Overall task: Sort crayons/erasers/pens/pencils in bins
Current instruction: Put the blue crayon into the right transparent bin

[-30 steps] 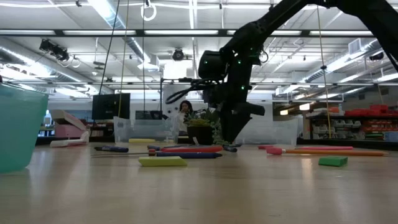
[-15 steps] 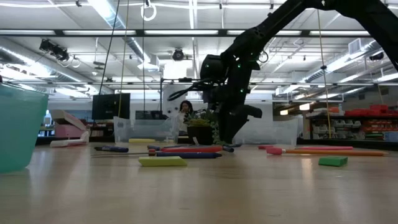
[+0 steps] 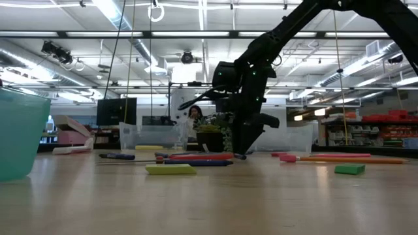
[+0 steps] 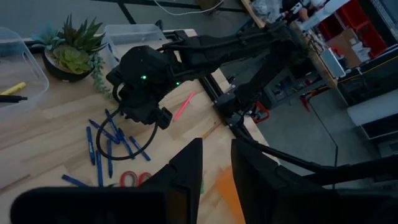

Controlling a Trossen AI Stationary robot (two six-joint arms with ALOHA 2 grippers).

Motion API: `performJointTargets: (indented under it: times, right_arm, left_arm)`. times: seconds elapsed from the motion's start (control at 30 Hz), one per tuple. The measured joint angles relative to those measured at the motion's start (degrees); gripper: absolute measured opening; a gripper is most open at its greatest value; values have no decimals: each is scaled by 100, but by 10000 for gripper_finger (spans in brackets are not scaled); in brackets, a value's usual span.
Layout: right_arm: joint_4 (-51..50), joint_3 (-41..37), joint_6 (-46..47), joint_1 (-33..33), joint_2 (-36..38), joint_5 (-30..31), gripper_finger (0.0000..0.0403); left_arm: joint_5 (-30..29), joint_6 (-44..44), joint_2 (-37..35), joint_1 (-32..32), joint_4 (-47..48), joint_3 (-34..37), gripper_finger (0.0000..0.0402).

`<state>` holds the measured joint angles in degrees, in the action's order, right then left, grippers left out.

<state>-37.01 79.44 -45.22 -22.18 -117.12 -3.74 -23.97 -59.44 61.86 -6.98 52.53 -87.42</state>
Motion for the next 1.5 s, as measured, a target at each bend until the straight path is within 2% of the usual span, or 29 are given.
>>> performJointTargets:
  times: [0.2,0.97,1.5]
  right_arm:
    - [9,-14,188,35,2,151,133]
    - [-77,-31,-342,-134,-16,311,131]
    - [-103,-35,-293,-157,-19,253,47]
  left_arm:
    - [0,0,1,2,1,0,87]
    - [2,-146,1,0,1,0,86]
    - [3,-211,1,-1,-63,0,80]
